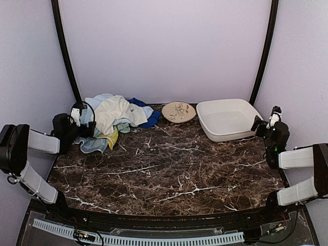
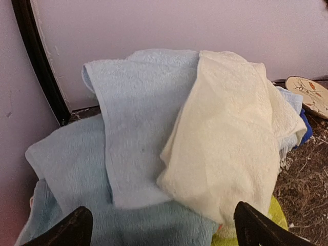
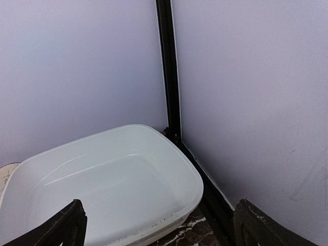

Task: Roll the towels
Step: Pick up the towel from the towel pile, then place the towel at the center of the board, then pick up the towel from the center of the board.

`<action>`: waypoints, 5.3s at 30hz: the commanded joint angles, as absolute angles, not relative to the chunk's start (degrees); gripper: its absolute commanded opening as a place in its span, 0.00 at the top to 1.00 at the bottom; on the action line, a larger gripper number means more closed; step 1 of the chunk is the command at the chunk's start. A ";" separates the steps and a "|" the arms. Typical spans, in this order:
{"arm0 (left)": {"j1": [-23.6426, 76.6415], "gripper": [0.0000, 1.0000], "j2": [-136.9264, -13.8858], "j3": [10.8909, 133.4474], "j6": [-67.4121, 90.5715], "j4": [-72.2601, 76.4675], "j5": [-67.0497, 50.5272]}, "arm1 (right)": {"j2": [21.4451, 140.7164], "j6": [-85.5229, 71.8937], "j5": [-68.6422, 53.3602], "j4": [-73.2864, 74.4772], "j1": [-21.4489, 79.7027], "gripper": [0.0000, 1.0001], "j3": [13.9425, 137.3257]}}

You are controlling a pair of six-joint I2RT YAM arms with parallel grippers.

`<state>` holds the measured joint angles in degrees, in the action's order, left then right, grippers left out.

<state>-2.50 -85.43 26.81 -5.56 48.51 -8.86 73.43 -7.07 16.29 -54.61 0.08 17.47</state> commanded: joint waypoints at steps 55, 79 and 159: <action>-3.08 0.30 -105.81 86.86 -16.42 -28.36 -21.72 | 77.18 -13.00 -0.96 -3.33 35.52 0.24 53.61; 6.96 1.00 -100.57 88.95 -17.15 -35.20 -30.15 | 76.73 -13.83 -2.48 -0.12 35.96 0.46 55.84; 30.01 0.38 -98.00 63.87 -30.03 -31.00 -15.59 | 103.03 -26.19 6.42 16.02 48.67 1.00 63.19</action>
